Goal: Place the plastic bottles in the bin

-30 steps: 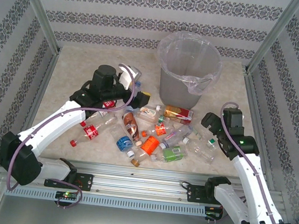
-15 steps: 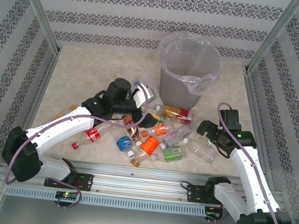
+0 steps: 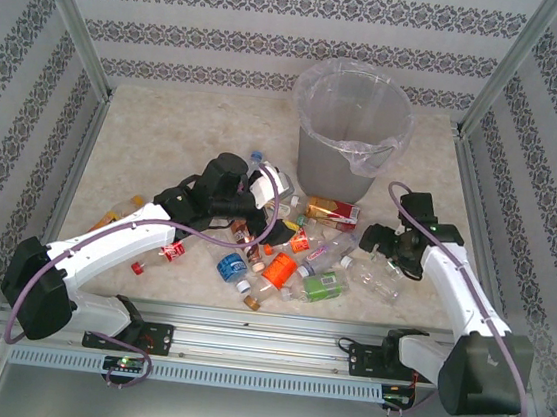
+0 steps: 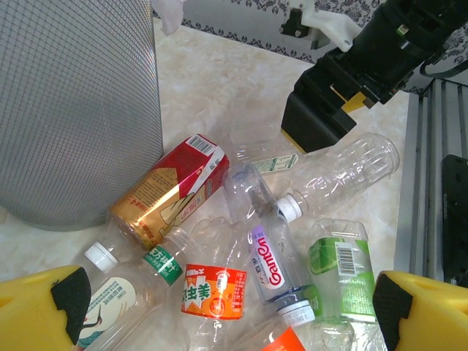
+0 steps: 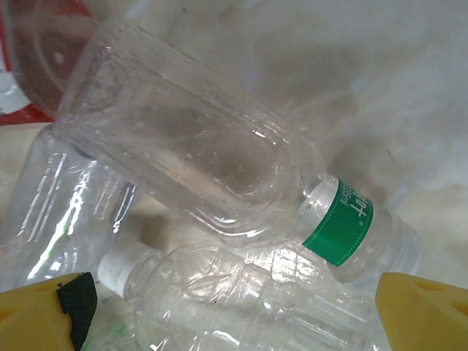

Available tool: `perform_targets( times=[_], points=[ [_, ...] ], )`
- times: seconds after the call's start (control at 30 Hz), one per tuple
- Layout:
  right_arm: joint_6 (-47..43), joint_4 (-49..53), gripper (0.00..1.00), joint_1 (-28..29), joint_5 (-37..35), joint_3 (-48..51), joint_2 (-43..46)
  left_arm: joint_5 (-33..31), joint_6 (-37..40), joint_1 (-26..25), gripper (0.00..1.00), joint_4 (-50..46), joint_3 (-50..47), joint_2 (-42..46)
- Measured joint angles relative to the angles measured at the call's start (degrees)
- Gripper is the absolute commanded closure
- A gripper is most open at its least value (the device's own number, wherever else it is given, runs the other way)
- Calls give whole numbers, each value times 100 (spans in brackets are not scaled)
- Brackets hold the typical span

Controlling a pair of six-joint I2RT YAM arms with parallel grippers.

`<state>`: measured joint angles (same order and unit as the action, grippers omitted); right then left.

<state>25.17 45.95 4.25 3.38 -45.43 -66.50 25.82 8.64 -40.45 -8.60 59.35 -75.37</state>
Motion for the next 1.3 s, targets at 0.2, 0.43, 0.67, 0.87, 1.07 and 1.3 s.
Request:
perform_targets(
  times=[0.2, 0.43, 0.67, 0.87, 1.07, 1.3],
  points=[
    [-127, -9, 2, 0, -214, -37, -313, -70, 0, 0, 0, 0, 0, 0],
    [-190, -13, 2, 2, -315, -116, -560, -105, 0, 0, 0, 0, 0, 0],
    [-273, -15, 2, 74, -385, -264, -881, -111, 0, 0, 0, 0, 0, 0],
    [-271, -35, 2, 79, -492, -389, -1143, -153, 0, 0, 0, 0, 0, 0],
    [-267, -81, 2, 33, -636, -627, -1351, -175, 9, 0, 0, 0, 0, 2],
    [-269, -214, 2, -214, -658, -918, -1762, -197, 17, 0, 0, 0, 0, 24]
  ],
)
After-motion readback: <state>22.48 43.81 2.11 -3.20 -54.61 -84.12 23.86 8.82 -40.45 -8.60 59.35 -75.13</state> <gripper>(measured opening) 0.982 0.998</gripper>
